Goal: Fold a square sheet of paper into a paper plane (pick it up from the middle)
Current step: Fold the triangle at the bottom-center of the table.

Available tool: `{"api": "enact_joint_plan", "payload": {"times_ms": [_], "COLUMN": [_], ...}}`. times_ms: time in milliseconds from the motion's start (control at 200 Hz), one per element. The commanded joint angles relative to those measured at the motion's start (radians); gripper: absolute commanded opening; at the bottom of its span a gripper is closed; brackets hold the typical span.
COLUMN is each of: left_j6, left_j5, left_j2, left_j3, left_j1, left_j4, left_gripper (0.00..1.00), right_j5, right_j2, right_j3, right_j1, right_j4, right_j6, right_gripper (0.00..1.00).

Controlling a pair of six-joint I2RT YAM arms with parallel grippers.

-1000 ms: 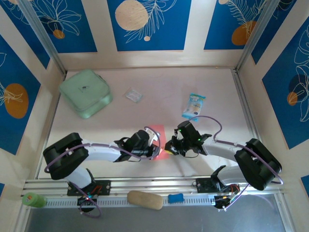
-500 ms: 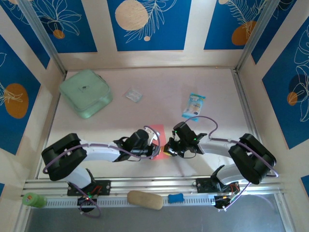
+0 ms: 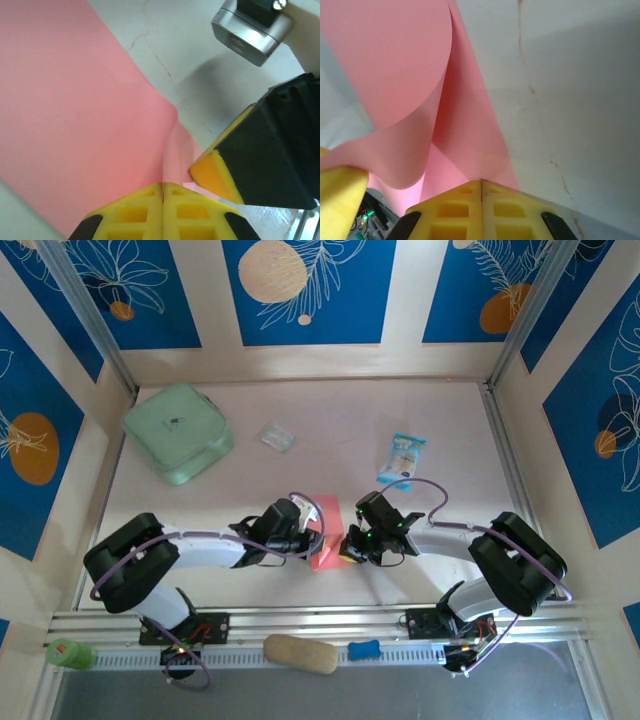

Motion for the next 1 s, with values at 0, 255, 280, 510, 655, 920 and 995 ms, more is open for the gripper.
{"api": "enact_joint_plan", "payload": {"times_ms": [0,255,280,510,655,920,995], "left_j6": [0.046,0.087,0.087,0.082,0.059,-0.083,-0.128], "left_j5": [0.010,-0.008,-0.008,-0.004,0.025,0.123,0.126], "left_j2": [0.017,0.062,0.067,0.088,0.104,0.124,0.113], "left_j3": [0.016,0.054,0.055,0.051,0.037,-0.024,-0.043], "left_j1": [0.019,0.033,0.035,0.038,0.037,0.038,0.036], "left_j4": [-0.056,-0.112,-0.112,-0.100,-0.085,0.014,0.042], "left_gripper": [0.00,0.00,0.00,0.00,0.00,0.00,0.00], "right_j5": [0.043,0.032,0.033,0.030,0.028,0.002,-0.009], "right_j2": [0.017,0.014,0.015,0.017,0.008,-0.051,-0.061], "right_j3": [0.003,0.016,0.016,0.019,0.023,0.020,0.018], "right_j1": [0.004,0.004,0.004,0.004,0.002,0.004,0.005], "right_j4": [-0.089,-0.102,-0.103,-0.107,-0.113,-0.085,-0.069], "right_j6": [-0.021,-0.035,-0.035,-0.039,-0.046,-0.047,-0.039], "right_gripper": [0.01,0.01,0.01,0.01,0.02,0.04,0.05]}}
